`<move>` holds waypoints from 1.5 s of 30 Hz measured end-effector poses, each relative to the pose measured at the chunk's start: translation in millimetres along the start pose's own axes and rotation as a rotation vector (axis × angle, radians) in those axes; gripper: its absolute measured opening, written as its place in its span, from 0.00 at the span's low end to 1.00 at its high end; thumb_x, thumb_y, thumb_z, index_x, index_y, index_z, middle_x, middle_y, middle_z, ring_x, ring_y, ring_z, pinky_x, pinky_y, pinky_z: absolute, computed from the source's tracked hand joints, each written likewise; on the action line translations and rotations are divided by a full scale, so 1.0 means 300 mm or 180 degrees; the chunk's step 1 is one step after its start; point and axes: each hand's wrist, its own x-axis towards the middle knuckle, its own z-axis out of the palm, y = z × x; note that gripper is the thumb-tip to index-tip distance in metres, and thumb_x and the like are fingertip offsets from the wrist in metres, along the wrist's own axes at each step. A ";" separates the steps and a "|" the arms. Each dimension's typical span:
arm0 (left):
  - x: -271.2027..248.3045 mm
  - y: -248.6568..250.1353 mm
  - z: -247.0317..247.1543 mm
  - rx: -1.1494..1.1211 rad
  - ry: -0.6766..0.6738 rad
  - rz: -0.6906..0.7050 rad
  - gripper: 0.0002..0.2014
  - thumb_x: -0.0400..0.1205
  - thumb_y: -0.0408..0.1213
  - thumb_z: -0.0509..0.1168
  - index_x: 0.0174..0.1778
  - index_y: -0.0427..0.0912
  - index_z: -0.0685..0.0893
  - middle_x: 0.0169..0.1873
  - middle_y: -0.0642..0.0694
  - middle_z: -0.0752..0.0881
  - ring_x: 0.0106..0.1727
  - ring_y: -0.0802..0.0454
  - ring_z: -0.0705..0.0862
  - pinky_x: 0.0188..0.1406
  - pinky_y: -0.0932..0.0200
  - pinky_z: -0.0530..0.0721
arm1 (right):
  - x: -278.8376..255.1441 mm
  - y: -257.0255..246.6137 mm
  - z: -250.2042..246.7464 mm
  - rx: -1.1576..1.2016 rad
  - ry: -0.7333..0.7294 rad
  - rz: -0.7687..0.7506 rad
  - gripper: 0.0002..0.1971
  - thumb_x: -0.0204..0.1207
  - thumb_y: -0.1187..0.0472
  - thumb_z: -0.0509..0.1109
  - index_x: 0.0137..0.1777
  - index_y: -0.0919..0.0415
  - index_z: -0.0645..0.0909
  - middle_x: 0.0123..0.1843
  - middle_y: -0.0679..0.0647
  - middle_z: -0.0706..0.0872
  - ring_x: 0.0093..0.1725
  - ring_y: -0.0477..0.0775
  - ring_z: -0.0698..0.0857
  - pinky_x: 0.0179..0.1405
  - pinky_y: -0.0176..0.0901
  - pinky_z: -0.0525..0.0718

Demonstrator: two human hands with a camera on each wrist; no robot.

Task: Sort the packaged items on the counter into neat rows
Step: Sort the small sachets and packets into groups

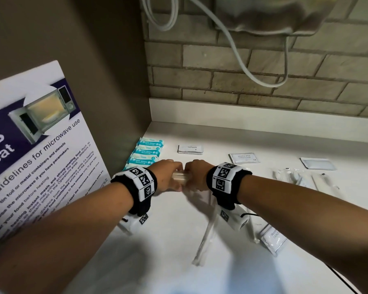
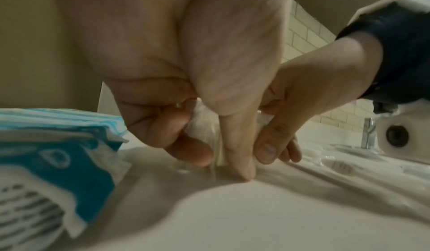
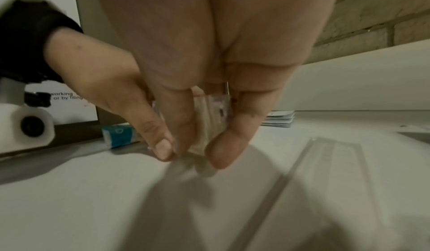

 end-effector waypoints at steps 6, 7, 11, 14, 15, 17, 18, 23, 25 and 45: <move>-0.011 0.007 -0.002 -0.0165 -0.0154 -0.0053 0.21 0.70 0.45 0.77 0.55 0.49 0.77 0.50 0.50 0.80 0.48 0.48 0.81 0.47 0.56 0.79 | 0.006 0.005 0.001 0.0022 -0.0093 0.0085 0.12 0.71 0.60 0.73 0.53 0.62 0.83 0.42 0.58 0.88 0.36 0.58 0.84 0.34 0.45 0.83; -0.012 0.015 0.001 -0.0094 -0.0227 -0.0046 0.21 0.73 0.46 0.75 0.58 0.46 0.75 0.53 0.48 0.78 0.48 0.47 0.81 0.48 0.54 0.79 | 0.008 0.004 0.009 -0.0039 -0.0058 0.0057 0.13 0.72 0.58 0.72 0.54 0.62 0.83 0.45 0.59 0.88 0.39 0.58 0.84 0.36 0.45 0.81; -0.019 0.036 0.005 0.0156 -0.0378 -0.0071 0.21 0.81 0.45 0.64 0.64 0.38 0.70 0.60 0.41 0.70 0.49 0.40 0.82 0.49 0.49 0.77 | 0.018 -0.002 0.055 -0.0141 0.0112 0.0093 0.22 0.77 0.54 0.67 0.68 0.64 0.72 0.63 0.60 0.78 0.59 0.65 0.84 0.45 0.47 0.74; -0.028 0.037 -0.001 0.0129 -0.0459 -0.0094 0.21 0.82 0.47 0.62 0.64 0.38 0.68 0.60 0.42 0.69 0.43 0.42 0.79 0.46 0.49 0.75 | 0.018 0.002 0.074 -0.0143 0.0078 0.0113 0.27 0.75 0.51 0.69 0.69 0.64 0.69 0.64 0.59 0.73 0.58 0.66 0.84 0.45 0.49 0.74; -0.030 0.036 -0.004 0.0139 -0.0484 -0.0085 0.21 0.82 0.46 0.62 0.65 0.37 0.68 0.60 0.41 0.69 0.42 0.43 0.78 0.46 0.50 0.74 | 0.017 0.008 0.072 -0.0106 0.0090 0.0096 0.27 0.75 0.51 0.69 0.69 0.64 0.69 0.64 0.60 0.73 0.57 0.66 0.84 0.44 0.49 0.74; -0.036 0.032 -0.010 0.0157 -0.0505 -0.0083 0.19 0.82 0.43 0.62 0.64 0.36 0.68 0.60 0.40 0.69 0.41 0.44 0.75 0.45 0.51 0.72 | 0.014 0.020 0.059 -0.0004 0.0138 0.0015 0.25 0.74 0.53 0.70 0.67 0.65 0.71 0.64 0.61 0.75 0.57 0.66 0.84 0.45 0.48 0.76; -0.038 0.032 -0.014 0.0140 -0.0487 -0.0089 0.19 0.82 0.41 0.62 0.64 0.36 0.68 0.60 0.40 0.69 0.42 0.44 0.75 0.46 0.50 0.73 | 0.012 0.027 0.049 0.0029 0.0179 -0.0045 0.25 0.73 0.55 0.71 0.66 0.66 0.71 0.63 0.62 0.77 0.58 0.65 0.83 0.47 0.48 0.77; -0.038 0.041 -0.028 0.0043 -0.0453 -0.0131 0.18 0.81 0.40 0.63 0.64 0.38 0.67 0.59 0.42 0.69 0.42 0.44 0.77 0.45 0.49 0.75 | 0.013 0.046 0.022 0.0072 0.0338 -0.0162 0.23 0.71 0.57 0.73 0.63 0.67 0.73 0.61 0.62 0.79 0.57 0.64 0.83 0.45 0.45 0.76; -0.040 0.047 -0.018 0.0077 -0.0481 -0.0106 0.19 0.81 0.40 0.63 0.64 0.38 0.67 0.60 0.42 0.69 0.41 0.44 0.76 0.44 0.50 0.73 | 0.013 0.050 0.044 0.0069 0.0237 -0.0100 0.24 0.72 0.56 0.72 0.64 0.67 0.71 0.62 0.62 0.77 0.58 0.65 0.83 0.45 0.46 0.76; -0.026 0.035 -0.072 -0.0446 -0.0449 -0.0276 0.19 0.81 0.38 0.65 0.66 0.46 0.68 0.59 0.45 0.77 0.49 0.46 0.82 0.49 0.53 0.80 | 0.030 0.091 -0.002 0.0467 0.0106 0.0047 0.20 0.77 0.60 0.69 0.66 0.68 0.73 0.61 0.64 0.84 0.49 0.59 0.81 0.44 0.44 0.74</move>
